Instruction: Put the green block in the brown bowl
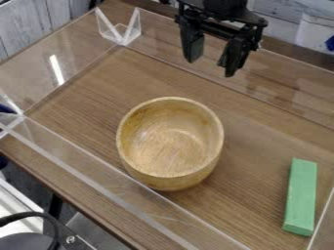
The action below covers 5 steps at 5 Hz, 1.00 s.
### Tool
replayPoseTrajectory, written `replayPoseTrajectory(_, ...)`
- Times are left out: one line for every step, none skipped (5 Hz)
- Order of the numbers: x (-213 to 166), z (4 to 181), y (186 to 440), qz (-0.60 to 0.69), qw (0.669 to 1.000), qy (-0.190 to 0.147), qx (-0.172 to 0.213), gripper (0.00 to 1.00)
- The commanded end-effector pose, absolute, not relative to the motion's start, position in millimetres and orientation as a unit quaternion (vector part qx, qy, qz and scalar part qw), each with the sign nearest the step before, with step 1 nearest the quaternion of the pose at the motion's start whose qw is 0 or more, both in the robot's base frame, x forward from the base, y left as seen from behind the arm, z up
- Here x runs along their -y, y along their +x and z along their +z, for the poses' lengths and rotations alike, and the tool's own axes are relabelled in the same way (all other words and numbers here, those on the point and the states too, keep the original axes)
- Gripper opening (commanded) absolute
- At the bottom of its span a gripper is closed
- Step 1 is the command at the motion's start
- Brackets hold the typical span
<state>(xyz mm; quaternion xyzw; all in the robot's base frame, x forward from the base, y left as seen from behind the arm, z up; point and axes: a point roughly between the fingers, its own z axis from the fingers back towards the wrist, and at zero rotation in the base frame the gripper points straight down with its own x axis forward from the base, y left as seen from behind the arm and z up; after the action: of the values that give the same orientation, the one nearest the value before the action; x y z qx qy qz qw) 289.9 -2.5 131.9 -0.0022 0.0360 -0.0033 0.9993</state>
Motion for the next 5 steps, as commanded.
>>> replayPoseTrajectory(8.2,124.0,286.6,-0.008,0.999,-0.002,-0.047,1.0)
replayPoseTrajectory(29.7,121.3,277.8,-0.03,0.998,-0.005,-0.046,1.0)
replayPoseTrajectory(57.1,118.8,269.1,-0.055,0.998,-0.007,-0.037,1.0)
replayPoseTrajectory(91.2,112.3,267.6,-0.074,0.997,-0.011,-0.032,1.0)
replayPoseTrajectory(111.9,106.4,266.8,-0.087,0.996,-0.014,-0.031,1.0)
